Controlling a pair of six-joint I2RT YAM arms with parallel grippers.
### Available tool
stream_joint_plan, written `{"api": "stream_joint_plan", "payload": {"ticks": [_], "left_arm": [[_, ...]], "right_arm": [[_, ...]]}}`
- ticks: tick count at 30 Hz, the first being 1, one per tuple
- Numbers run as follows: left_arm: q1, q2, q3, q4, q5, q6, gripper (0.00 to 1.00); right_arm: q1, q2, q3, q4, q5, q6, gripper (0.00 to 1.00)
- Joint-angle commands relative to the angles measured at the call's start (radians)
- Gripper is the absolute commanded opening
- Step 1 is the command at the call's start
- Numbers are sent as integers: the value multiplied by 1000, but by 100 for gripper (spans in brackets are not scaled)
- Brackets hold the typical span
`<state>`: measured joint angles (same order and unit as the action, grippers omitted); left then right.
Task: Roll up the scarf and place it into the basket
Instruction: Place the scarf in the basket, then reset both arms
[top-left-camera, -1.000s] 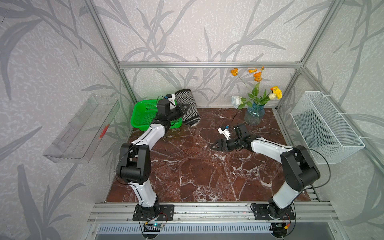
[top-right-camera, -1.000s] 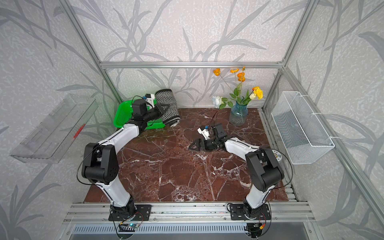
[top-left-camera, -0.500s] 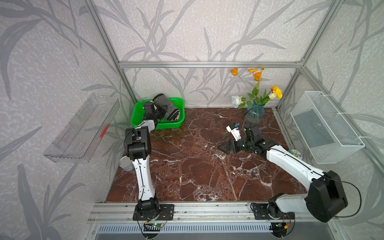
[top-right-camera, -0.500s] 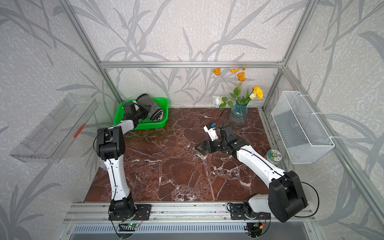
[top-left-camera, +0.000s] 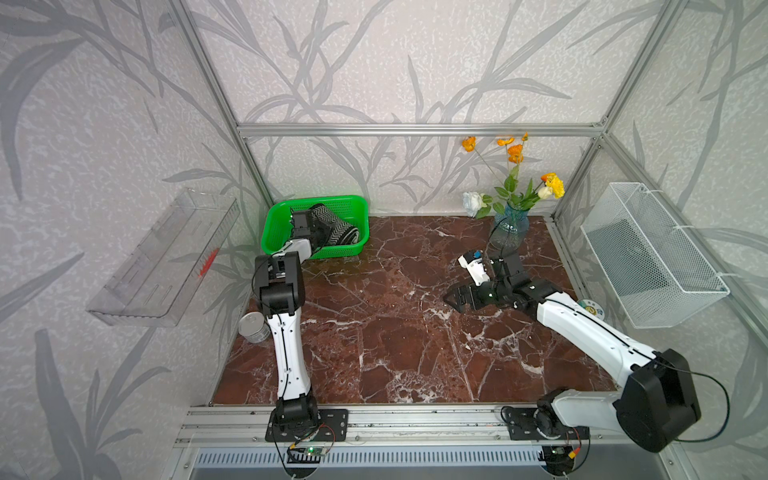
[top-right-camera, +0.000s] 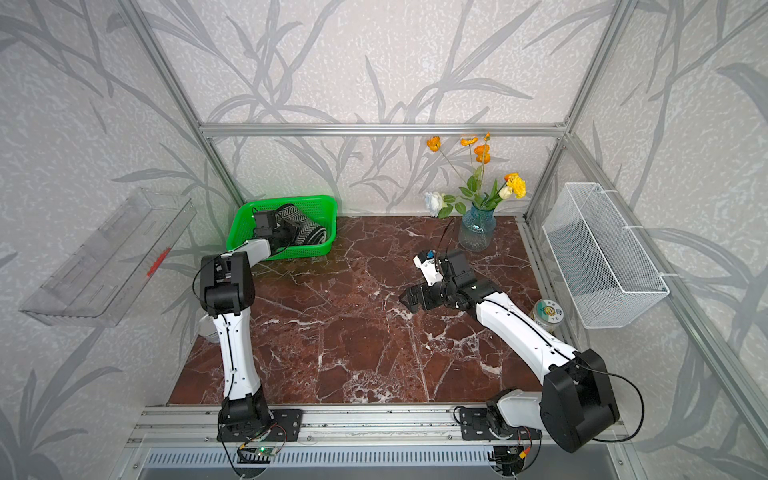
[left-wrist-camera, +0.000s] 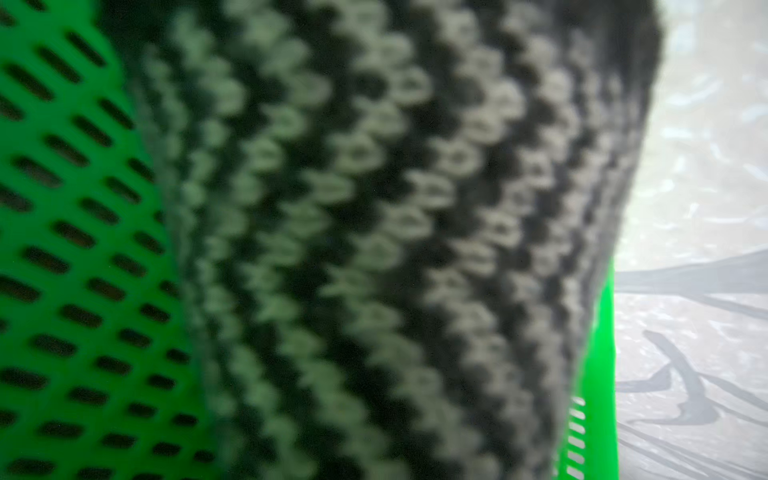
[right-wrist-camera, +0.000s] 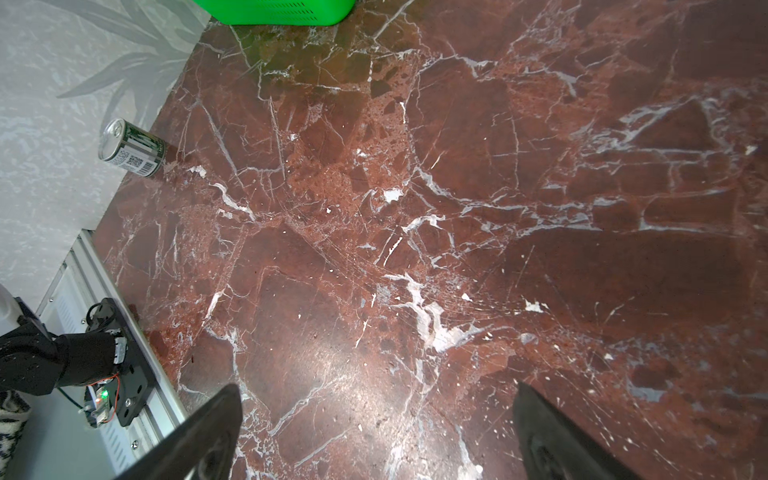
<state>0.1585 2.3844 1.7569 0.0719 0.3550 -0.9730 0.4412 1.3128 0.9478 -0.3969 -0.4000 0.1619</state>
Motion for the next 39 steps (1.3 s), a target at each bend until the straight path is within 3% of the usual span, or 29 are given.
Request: {"api": "stream_joint_plan", "payload": {"ticks": [1,8,14,17,23,27,29,32,35,39], "left_arm": [[9,-57,45,-148,-47,52,100],[34,-253,-73,-181,-103,70,100],[62,-455,-127,-401,-89,80,99],[61,-669,-315,-347,-162,177,100],[61,-1012,-702,-251,-402,463,100],[61,-1174,-1048,-24,-568,482,100],[57,-1225,-1210,144,-586,458,100],[13,-1244,-1379,385,-644,539,100],[-21,-1201,-1372,337,-701,646,100],[-32,-1074,-1367,508,-633,700,100]], "right_arm": [[2,-8,53,-37,52,-31,99],[-16,0,88,-55,201,-56,99],[-44,-64,36,10,307,-30,99],[-55,-131,-79,179,424,-91,99],[-74,-230,-443,763,706,-177,99],[-105,-147,-481,840,762,-257,99],[-113,-77,-471,819,823,-302,99],[-161,-12,-542,973,804,-311,99],[-220,25,-539,962,755,-234,99],[-228,96,-501,1005,731,-270,99]]}}
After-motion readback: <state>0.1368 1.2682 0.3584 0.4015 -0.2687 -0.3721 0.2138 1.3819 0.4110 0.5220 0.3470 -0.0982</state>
